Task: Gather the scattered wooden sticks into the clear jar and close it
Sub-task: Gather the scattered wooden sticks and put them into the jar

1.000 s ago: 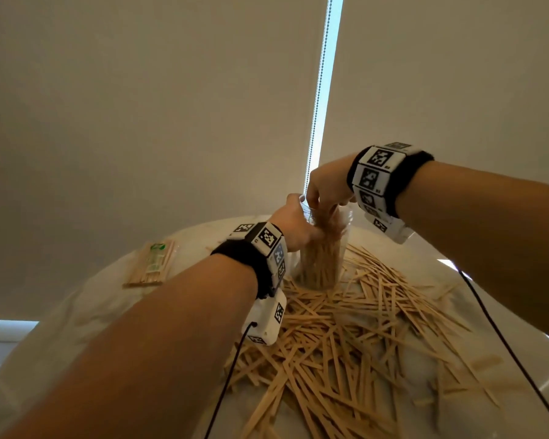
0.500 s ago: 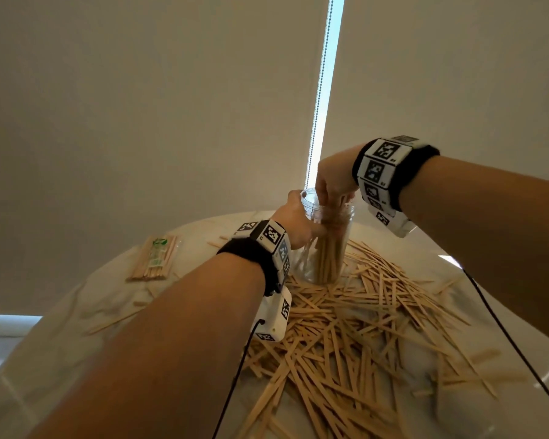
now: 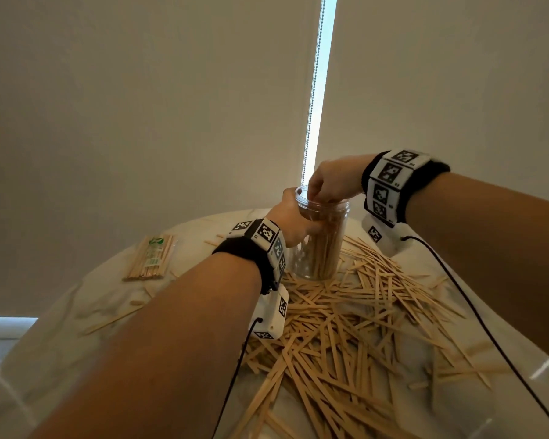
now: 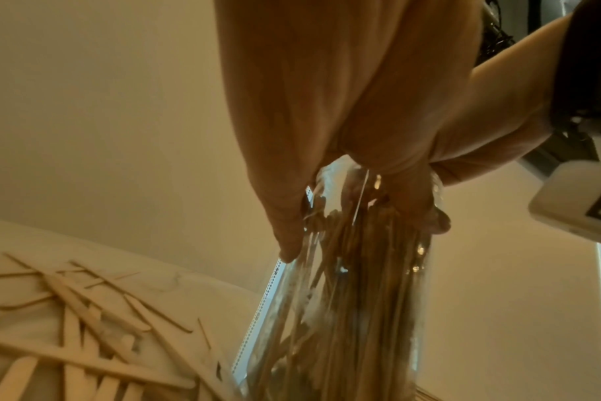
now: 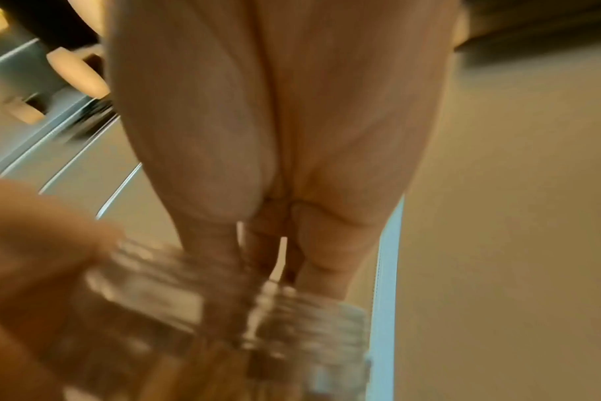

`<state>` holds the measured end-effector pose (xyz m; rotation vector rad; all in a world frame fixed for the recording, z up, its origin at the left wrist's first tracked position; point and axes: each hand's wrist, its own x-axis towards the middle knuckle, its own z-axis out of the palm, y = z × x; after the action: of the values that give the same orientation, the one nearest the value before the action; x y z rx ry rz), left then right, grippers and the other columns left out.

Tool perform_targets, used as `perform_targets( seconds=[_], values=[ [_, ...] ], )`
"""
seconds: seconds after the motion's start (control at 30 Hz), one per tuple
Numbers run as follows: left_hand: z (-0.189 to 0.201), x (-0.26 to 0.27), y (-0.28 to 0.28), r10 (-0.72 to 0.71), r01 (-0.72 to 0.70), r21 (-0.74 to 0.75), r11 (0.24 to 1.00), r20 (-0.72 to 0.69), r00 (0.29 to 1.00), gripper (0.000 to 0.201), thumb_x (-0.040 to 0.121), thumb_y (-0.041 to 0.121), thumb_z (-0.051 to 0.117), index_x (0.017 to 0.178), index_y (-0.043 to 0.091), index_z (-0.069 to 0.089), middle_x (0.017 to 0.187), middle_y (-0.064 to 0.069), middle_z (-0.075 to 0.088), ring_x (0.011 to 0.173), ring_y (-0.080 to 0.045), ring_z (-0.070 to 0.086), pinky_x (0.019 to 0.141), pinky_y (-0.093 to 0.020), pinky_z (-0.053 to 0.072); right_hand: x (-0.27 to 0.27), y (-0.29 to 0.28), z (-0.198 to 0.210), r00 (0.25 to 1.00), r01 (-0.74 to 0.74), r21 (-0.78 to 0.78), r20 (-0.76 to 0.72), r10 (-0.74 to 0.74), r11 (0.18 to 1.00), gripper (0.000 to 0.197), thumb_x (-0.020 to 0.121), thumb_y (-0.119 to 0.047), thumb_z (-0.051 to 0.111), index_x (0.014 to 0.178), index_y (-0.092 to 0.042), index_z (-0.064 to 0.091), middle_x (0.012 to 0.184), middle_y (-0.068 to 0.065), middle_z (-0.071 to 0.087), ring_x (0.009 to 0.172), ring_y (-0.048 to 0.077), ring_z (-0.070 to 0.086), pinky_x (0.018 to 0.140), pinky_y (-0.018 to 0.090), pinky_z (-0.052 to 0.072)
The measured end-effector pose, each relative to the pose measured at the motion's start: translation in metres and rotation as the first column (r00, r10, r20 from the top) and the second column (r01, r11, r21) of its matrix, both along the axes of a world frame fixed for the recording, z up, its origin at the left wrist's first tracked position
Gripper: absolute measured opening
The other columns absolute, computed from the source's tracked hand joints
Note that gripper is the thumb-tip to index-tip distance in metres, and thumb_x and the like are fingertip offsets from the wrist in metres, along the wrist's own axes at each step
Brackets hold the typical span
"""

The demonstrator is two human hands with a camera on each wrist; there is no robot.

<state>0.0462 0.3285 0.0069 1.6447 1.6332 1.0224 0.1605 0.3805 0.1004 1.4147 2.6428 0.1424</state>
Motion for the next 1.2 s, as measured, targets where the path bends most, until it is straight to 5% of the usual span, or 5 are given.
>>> perform_targets(
  seconds=[0.23,0.43,0.73,0.97,1.2],
  values=[
    [-0.001,0.003,-0.004,0.036,-0.036,0.003,0.999,-0.028,0.999,0.113,0.054,0.049,0.089,0.145,0.018,0.03,0.118,-0.001,0.065,0.103,-0.02,0.065,0.093,-0.042,0.054,0.008,-0.015,0.006,0.978,-0.014,-0.045,-0.207,0.004,0.999,0.028,0.098,-0.042,0.054,0.107,-0.024,0.074,0.096,-0.006,0.072,0.085,0.011,0.068,0.08,0.028,0.051],
    [0.013,-0.004,-0.047,0.107,-0.159,-0.135,0.978,-0.329,0.938,0.123,0.068,0.063,0.078,0.155,0.005,0.013,0.149,-0.016,0.044,0.131,-0.031,0.049,0.1,-0.038,0.043,0.041,-0.067,0.007,0.857,0.051,-0.001,-0.514,-0.044,0.999,0.019,0.096,-0.032,0.062,0.095,-0.017,0.073,0.081,-0.004,0.073,0.073,0.012,0.07,0.058,0.021,0.049],
    [0.005,-0.032,-0.188,-0.038,-0.212,-0.282,0.936,-0.678,0.735,0.049,0.082,0.056,0.071,0.094,0.009,0.074,0.077,-0.002,0.069,0.066,-0.018,0.06,0.059,-0.024,0.043,0.08,-0.199,-0.063,0.975,0.1,-0.224,-0.174,-0.141,0.97,0.053,0.092,-0.06,0.056,0.08,-0.011,0.07,0.069,0.0,0.072,0.061,0.013,0.067,0.066,0.028,0.056],
    [-0.008,0.022,-0.305,-0.586,0.286,-0.591,0.754,-0.409,0.7,0.035,0.075,0.041,0.082,0.106,0.03,0.068,0.093,0.01,0.068,0.077,-0.004,0.061,0.073,-0.023,0.051,0.084,-0.25,-0.101,0.961,0.248,-0.256,0.188,-0.204,0.934,0.094,0.08,-0.088,0.027,0.099,-0.007,0.069,0.106,0.008,0.067,0.102,0.025,0.061,0.093,0.037,0.044],
    [-0.033,0.037,-0.316,-0.509,0.31,-0.412,0.857,-0.583,0.634,0.018,0.089,0.024,0.071,0.106,0.018,0.07,0.1,0.008,0.07,0.087,-0.009,0.059,0.076,-0.021,0.045,0.063,-0.256,-0.111,0.977,0.213,-0.254,0.065,-0.203,0.944,0.064,0.09,-0.063,0.058,0.114,-0.005,0.067,0.1,0.01,0.064,0.09,0.024,0.057,0.075,0.032,0.047]
  ],
)
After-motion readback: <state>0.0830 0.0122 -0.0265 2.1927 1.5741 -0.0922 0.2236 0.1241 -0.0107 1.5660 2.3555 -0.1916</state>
